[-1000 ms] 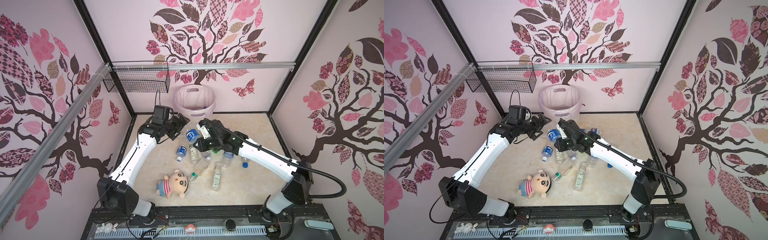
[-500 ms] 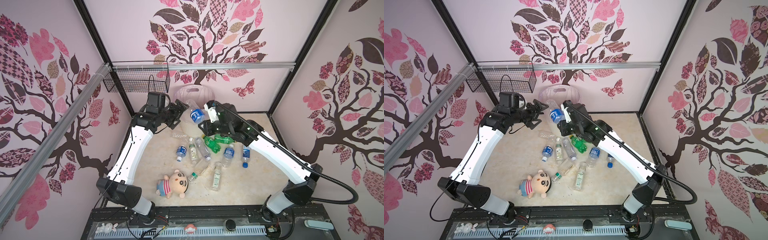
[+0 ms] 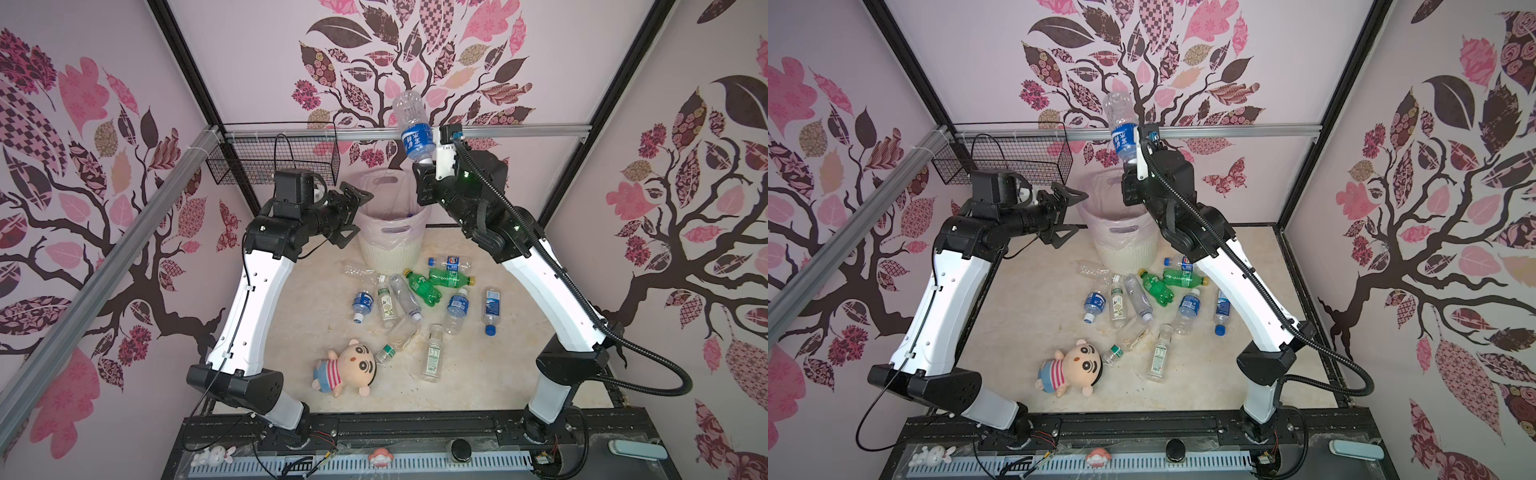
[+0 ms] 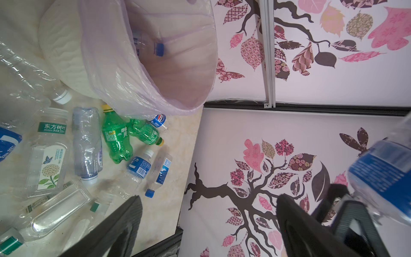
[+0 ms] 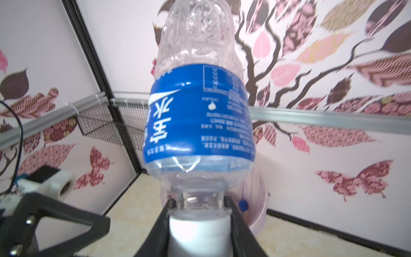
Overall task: Throw the plastic bottles in the bin
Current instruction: 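Lift the blue-labelled bottle with the right gripper up over the bin, then open the right gripper to drop the blue-labelled bottle into the bin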
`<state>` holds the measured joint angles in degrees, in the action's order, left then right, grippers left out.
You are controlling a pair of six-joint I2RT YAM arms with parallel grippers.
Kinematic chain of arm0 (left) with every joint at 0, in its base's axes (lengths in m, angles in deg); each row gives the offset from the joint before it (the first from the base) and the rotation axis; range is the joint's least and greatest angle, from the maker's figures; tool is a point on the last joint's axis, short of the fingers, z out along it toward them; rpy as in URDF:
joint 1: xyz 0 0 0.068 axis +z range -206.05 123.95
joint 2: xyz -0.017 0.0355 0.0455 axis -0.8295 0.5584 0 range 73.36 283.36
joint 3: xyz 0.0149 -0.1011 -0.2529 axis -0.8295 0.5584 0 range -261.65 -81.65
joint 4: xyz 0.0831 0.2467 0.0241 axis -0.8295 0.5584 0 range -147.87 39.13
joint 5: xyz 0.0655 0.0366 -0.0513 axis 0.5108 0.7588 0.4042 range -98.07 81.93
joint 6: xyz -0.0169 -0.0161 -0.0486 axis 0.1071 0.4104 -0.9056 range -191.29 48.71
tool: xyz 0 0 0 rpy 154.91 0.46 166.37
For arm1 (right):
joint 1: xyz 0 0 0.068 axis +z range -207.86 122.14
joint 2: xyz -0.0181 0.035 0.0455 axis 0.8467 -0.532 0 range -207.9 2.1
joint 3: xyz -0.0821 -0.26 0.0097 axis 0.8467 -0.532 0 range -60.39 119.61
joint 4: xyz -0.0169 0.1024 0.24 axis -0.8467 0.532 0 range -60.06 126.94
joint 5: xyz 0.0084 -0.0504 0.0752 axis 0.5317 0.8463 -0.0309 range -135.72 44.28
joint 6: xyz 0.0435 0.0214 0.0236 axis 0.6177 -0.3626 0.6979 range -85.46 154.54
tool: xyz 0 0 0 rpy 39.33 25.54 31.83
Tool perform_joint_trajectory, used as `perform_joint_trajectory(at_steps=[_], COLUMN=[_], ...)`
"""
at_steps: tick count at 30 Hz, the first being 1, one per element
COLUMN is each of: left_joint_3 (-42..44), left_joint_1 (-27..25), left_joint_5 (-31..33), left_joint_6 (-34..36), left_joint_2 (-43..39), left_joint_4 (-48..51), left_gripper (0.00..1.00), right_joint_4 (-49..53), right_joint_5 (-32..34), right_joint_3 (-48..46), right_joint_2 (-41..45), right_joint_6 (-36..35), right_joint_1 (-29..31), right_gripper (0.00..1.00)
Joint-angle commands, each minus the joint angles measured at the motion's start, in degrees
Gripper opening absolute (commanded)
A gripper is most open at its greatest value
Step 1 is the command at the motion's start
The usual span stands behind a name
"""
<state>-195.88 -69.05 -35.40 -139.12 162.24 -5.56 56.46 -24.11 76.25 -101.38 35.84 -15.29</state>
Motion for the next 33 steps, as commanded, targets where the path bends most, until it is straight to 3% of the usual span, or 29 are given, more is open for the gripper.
perform_joint_trajectory(at_steps=[1,5,11,12,14,16,18,21,28,33], left_joint_3=[-2.6,-3.7,0.8,1.8,2.6,5.0,6.4,7.8,11.1,12.5], left_joint_1=[1.3,1.5,2.5,2.7,3.0,3.1,3.1,3.1,3.2,3.1], left_joint_5=[-0.7,-0.7,-0.2,-0.1,-0.1,0.2,-0.1,-0.1,0.5,0.6], left_joint_6=[-2.6,-1.7,-1.1,-1.1,-0.7,0.0,0.0,0.5,1.8,2.7], left_joint_2=[0.2,0.0,-2.7,-3.3,-4.1,-4.3,-4.8,-5.8,-7.2,-7.3], left_joint_4=[-1.7,-0.1,0.1,0.0,0.1,0.6,0.8,0.7,1.7,1.7], left_gripper=[0.97,0.97,0.97,0.97,0.97,0.97,0.97,0.97,0.97,0.97], right_joint_4=[-9.0,-13.6,-4.5,-1.0,2.3,0.2,-2.6,-1.0,8.3,12.6], right_joint_5=[6.4,6.6,2.6,2.6,2.4,2.4,1.5,1.8,1.0,1.8], right_joint_3=[3.9,4.5,6.1,10.0,15.3,14.4,12.1,12.5,9.2,-4.6], right_joint_2=[-1.7,-4.0,-16.0,-19.3,-22.1,-21.0,-19.3,-18.3,-14.3,-5.5], right_joint_6=[-8.0,-11.8,-1.3,-0.2,1.3,2.4,3.1,6.5,17.3,22.8], right_joint_1=[0.0,-0.5,-5.8,-6.0,-6.1,-6.1,-6.1,-6.1,-5.6,-5.4], right_gripper=[0.08,0.09,0.13,0.22,0.58,0.65,0.81,0.97,0.99,0.99])
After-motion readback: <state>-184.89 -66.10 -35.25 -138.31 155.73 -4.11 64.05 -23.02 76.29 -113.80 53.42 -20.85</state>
